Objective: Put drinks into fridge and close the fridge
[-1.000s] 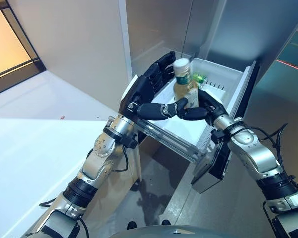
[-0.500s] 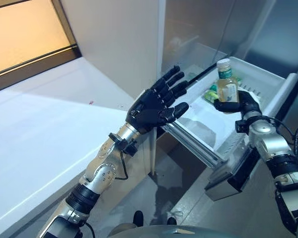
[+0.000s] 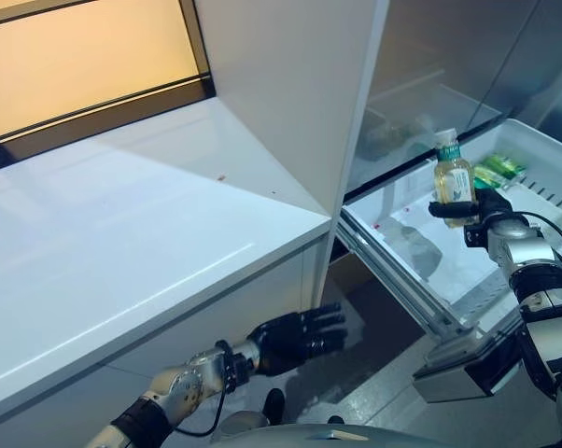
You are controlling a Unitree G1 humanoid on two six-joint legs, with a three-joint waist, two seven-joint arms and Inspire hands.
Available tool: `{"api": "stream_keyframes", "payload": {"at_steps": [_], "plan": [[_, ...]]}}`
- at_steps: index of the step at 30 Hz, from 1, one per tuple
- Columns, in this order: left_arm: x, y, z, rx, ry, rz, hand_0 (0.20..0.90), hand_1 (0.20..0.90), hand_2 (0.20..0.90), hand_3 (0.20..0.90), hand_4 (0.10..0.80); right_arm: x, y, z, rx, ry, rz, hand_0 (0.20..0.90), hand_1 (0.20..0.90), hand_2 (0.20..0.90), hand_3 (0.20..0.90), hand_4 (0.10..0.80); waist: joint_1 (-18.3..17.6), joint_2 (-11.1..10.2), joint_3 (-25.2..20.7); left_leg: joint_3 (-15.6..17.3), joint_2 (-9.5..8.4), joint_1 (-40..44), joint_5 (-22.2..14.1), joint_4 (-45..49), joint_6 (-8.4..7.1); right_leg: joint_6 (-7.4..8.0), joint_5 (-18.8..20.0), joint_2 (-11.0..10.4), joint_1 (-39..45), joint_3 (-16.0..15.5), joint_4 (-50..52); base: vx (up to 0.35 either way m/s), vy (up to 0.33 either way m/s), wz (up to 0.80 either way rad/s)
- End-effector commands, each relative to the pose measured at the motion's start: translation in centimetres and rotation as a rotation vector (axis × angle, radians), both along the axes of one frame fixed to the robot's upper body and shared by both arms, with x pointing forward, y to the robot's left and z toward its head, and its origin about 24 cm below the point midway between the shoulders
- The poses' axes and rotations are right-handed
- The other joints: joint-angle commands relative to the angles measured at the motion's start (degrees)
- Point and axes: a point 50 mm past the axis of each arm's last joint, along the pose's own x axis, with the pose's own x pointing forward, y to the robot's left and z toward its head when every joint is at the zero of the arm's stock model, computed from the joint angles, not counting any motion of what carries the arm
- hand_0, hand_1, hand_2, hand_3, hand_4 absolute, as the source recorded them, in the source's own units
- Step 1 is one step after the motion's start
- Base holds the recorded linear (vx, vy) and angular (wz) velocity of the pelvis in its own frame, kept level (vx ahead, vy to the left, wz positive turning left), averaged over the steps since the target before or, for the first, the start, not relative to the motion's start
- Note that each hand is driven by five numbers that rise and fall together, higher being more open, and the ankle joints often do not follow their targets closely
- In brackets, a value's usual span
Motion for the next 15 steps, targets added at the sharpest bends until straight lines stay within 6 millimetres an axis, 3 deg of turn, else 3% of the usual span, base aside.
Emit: {"api": "stream_keyframes", "payload": {"at_steps": [1,6,15], "plan": [[0.8,-1.6,0.8,-0.084,-0.124,-0.048,0.9,0.9,0.9,0.9,0.8,3.0,0.0,10.1,-0.156,-0.255,0.067,0.3,0.3,0.3,0.2,0.1,1.2,-2.35,-4.05,7.09,1.18,1.4,-5.43,0.36,-0.2,1.09,1.96,-0.43,-2.32,1.56,0.77,-0.05,-0.019,0.09],[2.5,0.7,-1.1,0.081,-0.189,0.086,0.9,0.9,0.9,0.9,0.8,2.5,-0.9,8.9,-0.177,-0.129,0.042,0.3,0.3,0.3,0.2,0.1,1.19,-2.32,1.03,6.77,1.28,-1.97,-4.25,0.36,-0.08,0.93,3.05,-0.2,-5.84,2.51,0.96,-0.191,-0.042,0.04],[5.0,4.7,-1.9,0.342,-0.258,0.325,0.9,0.9,0.9,0.9,0.8,2.1,-1.3,7.9,-0.293,0.087,0.103,0.3,0.3,0.3,0.2,0.1,1.08,-3.4,7.1,7.14,1.67,-6.05,-3.04,0.36,-0.04,0.94,4.77,0.45,-10.1,4.46,0.7,-0.107,-0.046,-0.05]]}}
